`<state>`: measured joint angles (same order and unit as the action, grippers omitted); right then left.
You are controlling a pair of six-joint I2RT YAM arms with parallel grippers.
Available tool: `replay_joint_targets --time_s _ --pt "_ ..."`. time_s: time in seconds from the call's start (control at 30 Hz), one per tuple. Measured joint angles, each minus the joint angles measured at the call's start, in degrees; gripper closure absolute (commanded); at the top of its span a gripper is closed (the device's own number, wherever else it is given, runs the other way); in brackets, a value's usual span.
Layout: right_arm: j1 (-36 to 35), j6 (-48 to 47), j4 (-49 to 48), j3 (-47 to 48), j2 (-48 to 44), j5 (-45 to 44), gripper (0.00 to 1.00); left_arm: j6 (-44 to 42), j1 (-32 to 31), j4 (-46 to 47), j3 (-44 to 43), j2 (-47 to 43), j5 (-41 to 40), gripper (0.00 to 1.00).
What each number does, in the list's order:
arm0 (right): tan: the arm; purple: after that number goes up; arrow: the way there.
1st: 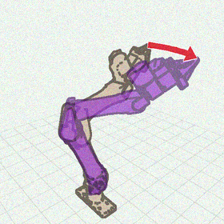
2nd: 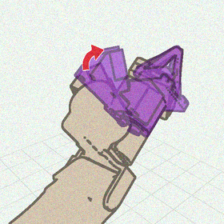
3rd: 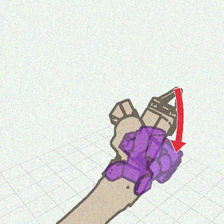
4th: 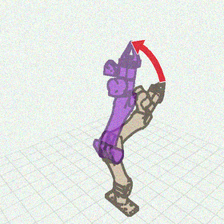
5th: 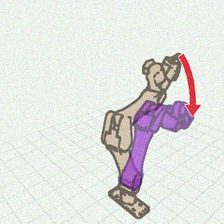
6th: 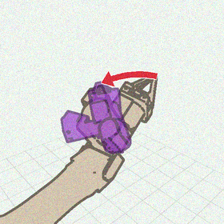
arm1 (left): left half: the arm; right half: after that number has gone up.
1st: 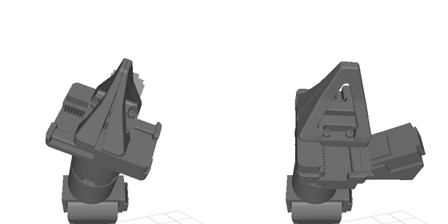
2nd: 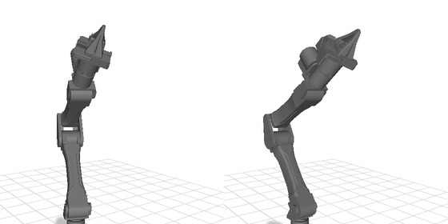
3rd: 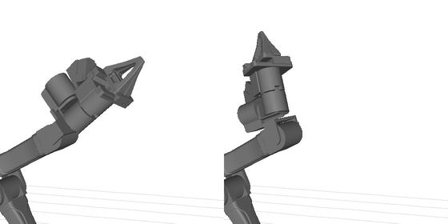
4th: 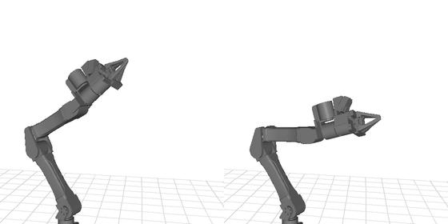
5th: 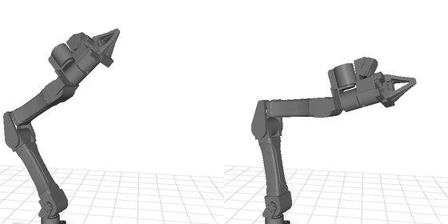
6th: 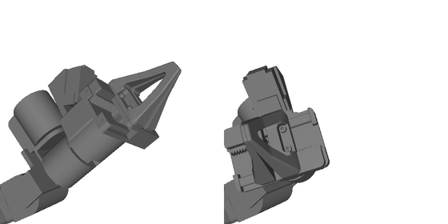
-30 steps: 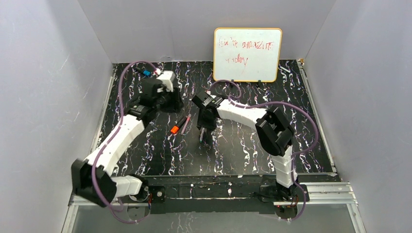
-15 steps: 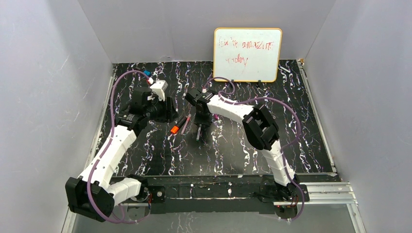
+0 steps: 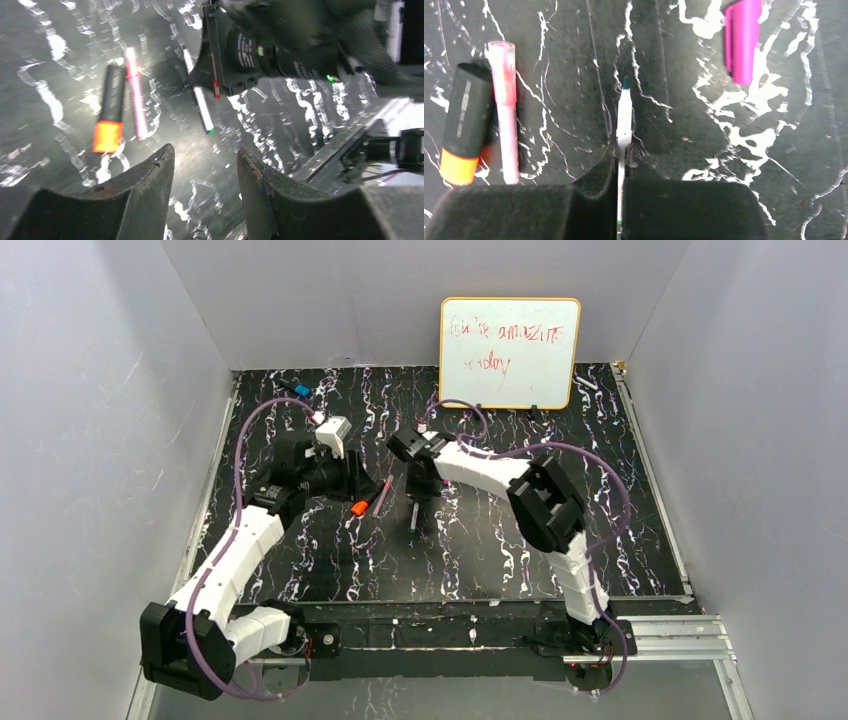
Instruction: Insert the pens into the pen caps
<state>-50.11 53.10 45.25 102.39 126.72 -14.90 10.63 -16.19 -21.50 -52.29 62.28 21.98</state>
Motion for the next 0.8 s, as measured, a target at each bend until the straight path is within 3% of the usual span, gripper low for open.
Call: replay_joint_targets --time_s 0.13,0.23,0.33,0.57,0.8 --pt "0.00 -4.96 -9.97 -12.35 -11.54 -0.76 0.99 8.63 0.87 17.05 10.95 2.60 12.92 0.55" --pt "0.02 -8.15 -14.99 -13.46 -19.30 -1.62 0.99 15.17 0.68 29.00 16.61 5.57 18.64 0.55" --pt "0.13 -10.34 -20.44 -13.46 -26.47 -2.01 0.99 18.53 -1.18 36.79 16.85 6.47 20.96 0.55" --pt "0.15 -12.57 -24.90 -14.16 -33.20 -2.12 0.99 20.61 -7.32 45.92 13.62 8.90 21.20 0.54" --pt "0.17 -13.05 -24.50 -17.03 -34.05 -1.86 0.99 21.40 -8.92 47.84 11.23 12.22 19.12 0.53"
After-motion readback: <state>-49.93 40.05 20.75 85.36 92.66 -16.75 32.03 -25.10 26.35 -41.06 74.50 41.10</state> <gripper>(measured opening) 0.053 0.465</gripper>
